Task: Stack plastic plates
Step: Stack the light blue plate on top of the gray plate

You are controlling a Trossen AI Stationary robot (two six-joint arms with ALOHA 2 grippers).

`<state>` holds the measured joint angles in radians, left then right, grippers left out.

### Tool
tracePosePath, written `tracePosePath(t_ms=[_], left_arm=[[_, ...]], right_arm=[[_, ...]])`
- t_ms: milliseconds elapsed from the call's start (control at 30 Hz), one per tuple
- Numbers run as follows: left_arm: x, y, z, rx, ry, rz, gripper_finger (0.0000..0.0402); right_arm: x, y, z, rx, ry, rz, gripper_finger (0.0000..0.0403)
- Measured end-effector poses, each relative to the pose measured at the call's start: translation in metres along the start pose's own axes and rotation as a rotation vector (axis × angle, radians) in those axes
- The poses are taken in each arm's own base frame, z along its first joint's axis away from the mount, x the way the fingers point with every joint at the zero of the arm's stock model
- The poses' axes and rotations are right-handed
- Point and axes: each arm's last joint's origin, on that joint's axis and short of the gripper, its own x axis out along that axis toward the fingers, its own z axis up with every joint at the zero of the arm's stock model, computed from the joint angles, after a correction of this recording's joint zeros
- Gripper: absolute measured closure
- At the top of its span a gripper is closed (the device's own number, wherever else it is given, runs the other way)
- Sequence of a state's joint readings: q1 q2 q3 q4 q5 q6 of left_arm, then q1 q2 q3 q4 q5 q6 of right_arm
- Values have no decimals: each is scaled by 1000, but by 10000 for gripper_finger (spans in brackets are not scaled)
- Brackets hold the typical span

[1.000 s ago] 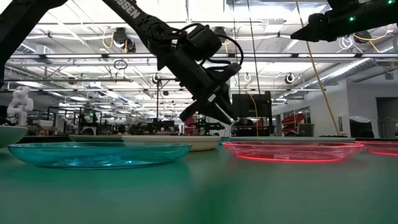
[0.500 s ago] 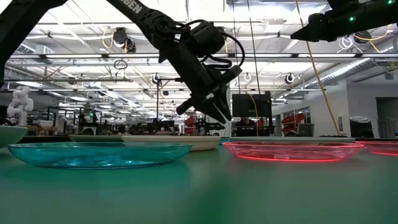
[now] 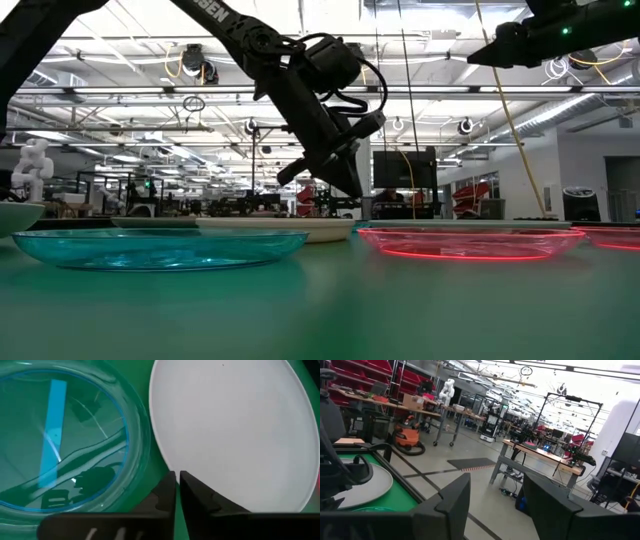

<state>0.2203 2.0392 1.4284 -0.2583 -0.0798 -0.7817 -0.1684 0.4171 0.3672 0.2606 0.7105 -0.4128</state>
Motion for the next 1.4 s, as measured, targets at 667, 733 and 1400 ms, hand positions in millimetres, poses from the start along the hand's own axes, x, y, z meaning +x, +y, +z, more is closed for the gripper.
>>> tracePosePath(t_ms=[667,733,1400], left_arm=[[26,7,-8,-30,6,7,245],[28,8,-9,-31,6,9,245],[38,5,-13,-30,6,-37,245]], right_arm=[[0,0,0,-5,1,0,227],[0,0,0,-9,1,0,227],[0,0,0,-18,3,1,227]])
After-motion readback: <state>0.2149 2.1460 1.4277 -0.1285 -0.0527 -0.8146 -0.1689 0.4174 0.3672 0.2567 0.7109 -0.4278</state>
